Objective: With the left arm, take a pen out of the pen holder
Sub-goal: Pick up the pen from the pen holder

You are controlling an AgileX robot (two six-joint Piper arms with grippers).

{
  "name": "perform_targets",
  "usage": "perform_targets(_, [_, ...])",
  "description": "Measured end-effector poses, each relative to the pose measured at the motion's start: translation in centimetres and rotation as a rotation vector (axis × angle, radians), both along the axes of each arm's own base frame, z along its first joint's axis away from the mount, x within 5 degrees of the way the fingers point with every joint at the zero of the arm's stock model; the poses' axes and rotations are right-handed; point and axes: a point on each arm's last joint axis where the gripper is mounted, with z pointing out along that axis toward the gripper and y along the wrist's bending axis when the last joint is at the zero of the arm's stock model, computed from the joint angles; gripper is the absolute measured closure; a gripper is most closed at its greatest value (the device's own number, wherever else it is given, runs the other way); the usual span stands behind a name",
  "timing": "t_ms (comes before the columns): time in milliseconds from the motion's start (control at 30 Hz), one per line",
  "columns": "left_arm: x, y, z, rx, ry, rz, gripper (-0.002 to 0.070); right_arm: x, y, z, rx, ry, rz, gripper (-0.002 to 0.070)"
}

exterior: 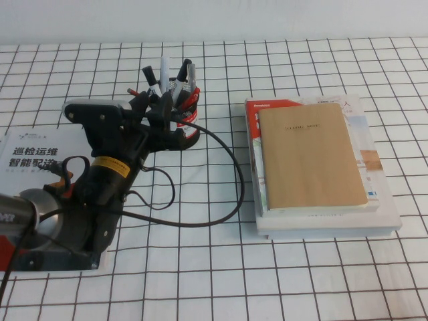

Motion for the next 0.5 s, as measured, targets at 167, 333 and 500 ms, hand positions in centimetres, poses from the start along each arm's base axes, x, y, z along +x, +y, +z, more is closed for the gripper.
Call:
perform_targets(167, [0.00, 0.00, 0.00, -0.011, 0.005, -0.001, 0.0410, 0.00, 0.00, 0.00, 0.000, 0.000, 0.000, 0.0691])
perform_targets(333, [0.00, 0.00, 0.00, -0.033, 0.014, -0.002, 0.0466, 0.00, 0.00, 0.00, 0.000, 0.000, 0.000, 0.0691])
perform_targets(500, [0.00, 0.01, 0.00, -0.038, 0.016, -0.001, 0.0483, 0.00, 0.00, 0.00, 0.000, 0.000, 0.000, 0.0691])
